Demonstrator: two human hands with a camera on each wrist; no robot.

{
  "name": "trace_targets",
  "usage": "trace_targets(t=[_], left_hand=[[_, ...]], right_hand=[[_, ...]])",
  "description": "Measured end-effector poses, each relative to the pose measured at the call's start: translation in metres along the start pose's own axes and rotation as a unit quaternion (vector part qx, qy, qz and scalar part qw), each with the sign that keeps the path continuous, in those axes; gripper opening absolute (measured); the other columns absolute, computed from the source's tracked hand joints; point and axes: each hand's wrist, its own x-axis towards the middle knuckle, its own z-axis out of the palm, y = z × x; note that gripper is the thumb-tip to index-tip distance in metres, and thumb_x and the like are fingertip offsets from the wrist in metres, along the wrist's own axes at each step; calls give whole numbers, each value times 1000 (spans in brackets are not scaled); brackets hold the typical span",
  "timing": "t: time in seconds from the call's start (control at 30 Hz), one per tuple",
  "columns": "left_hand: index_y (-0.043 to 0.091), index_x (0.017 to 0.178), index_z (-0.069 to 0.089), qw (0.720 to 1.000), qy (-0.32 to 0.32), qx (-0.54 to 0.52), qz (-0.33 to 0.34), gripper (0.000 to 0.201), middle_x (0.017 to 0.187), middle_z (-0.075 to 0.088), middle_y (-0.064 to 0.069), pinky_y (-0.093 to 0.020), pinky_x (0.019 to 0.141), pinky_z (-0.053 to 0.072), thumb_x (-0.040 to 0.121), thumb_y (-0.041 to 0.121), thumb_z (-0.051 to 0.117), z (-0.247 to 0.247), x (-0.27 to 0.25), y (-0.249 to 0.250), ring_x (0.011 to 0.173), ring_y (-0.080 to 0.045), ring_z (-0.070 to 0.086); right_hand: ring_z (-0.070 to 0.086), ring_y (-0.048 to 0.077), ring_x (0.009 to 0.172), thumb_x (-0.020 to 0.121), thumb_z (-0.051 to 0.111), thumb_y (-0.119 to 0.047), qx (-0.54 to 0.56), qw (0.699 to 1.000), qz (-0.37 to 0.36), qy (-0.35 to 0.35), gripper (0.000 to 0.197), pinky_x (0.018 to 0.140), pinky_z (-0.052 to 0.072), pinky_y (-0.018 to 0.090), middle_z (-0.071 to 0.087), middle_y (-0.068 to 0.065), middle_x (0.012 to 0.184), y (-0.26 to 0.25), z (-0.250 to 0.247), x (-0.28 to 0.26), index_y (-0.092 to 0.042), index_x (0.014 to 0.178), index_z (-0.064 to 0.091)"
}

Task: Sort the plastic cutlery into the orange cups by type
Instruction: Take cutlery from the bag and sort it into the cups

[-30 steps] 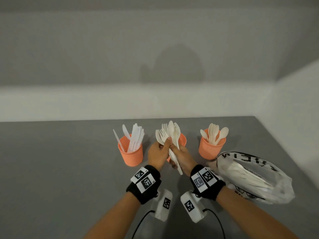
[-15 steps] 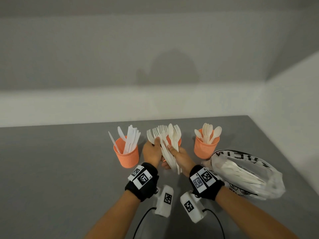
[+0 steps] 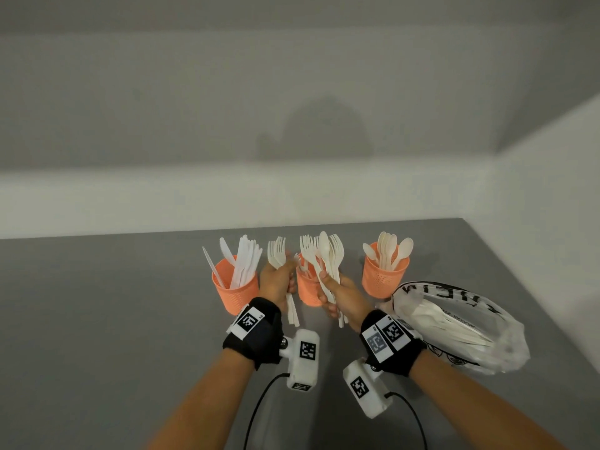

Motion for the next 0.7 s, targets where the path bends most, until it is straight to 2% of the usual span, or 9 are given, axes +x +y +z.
trace_targets(t=[0.1, 0.17, 0.3, 0.4, 0.47, 0.53, 0.57, 0.63, 0.7], left_hand=[[14, 69, 58, 997, -70, 23, -15, 24, 37, 36, 9, -16, 39, 26, 89, 27, 58, 3, -5, -6, 35, -5, 28], [12, 68, 59, 996, -83, 33, -10, 26, 39, 40, 7, -17, 39, 27, 87, 29, 61, 6, -7, -9, 36, -6, 30], [4, 83, 62, 998, -44, 39, 1, 13, 43, 54, 6, -15, 36, 35, 89, 15, 58, 16, -16, -7, 33, -3, 44], [8, 75, 58, 999, 3, 48, 5, 26, 63, 60, -5, -23, 53, 47, 95, 19, 46, 19, -13, -1, 52, -11, 58], [10, 71, 52, 996, 34, 72, 36, 33, 66, 57, -5, -25, 58, 43, 98, 19, 35, 19, -11, 4, 52, -9, 55], [12, 66, 46, 993, 43, 79, 81, 37, 58, 51, -4, -23, 53, 40, 99, 19, 32, 19, -12, 7, 38, -2, 48], [12, 64, 44, 991, 34, 83, 95, 38, 55, 46, -3, -22, 49, 39, 99, 19, 33, 19, -14, 8, 35, -2, 44], [13, 64, 46, 988, 13, 103, 114, 34, 52, 44, -1, -21, 43, 36, 97, 21, 42, 20, -19, 8, 33, -2, 41], [16, 66, 54, 981, 6, 143, 129, 26, 55, 54, 1, -23, 48, 41, 90, 23, 56, 26, -24, 6, 43, -6, 51]], right_hand=[[34, 5, 33, 100, 37, -30, -11, 1000, -1, -18, 28, 34, 26, 16, 48, 1, 55, -2, 1, -2, -16, 86, 56], [35, 5, 32, 100, 37, -30, -18, 999, 0, -30, 33, 34, 26, 16, 50, -1, 51, -3, 1, -3, -12, 81, 56], [46, 8, 34, 99, 39, -32, -26, 999, 12, -31, 35, 36, 34, 17, 58, -2, 49, -6, 4, -9, -11, 78, 58], [62, 15, 51, 98, 42, -30, -11, 1000, 26, -4, 29, 47, 52, 25, 64, 7, 66, -7, 5, -12, -11, 84, 60], [58, 14, 52, 100, 38, -23, -34, 999, 27, 30, 25, 48, 52, 24, 58, 7, 66, -7, 3, -13, -8, 91, 56], [46, 10, 47, 99, 38, -20, -113, 991, 5, 71, 23, 43, 44, 22, 48, 2, 61, -2, -2, -10, -12, 89, 57], [47, 10, 49, 98, 39, -21, -159, 983, -16, 90, 23, 47, 43, 24, 49, 1, 62, 0, -4, -8, -15, 87, 58], [59, 18, 70, 96, 42, -27, -235, 963, -52, 119, 22, 66, 51, 36, 61, 2, 77, 2, -6, -6, -15, 92, 60], [61, 23, 83, 93, 45, -29, -284, 945, -59, 151, 23, 75, 49, 39, 63, 4, 88, 2, -6, -7, -10, 103, 55]])
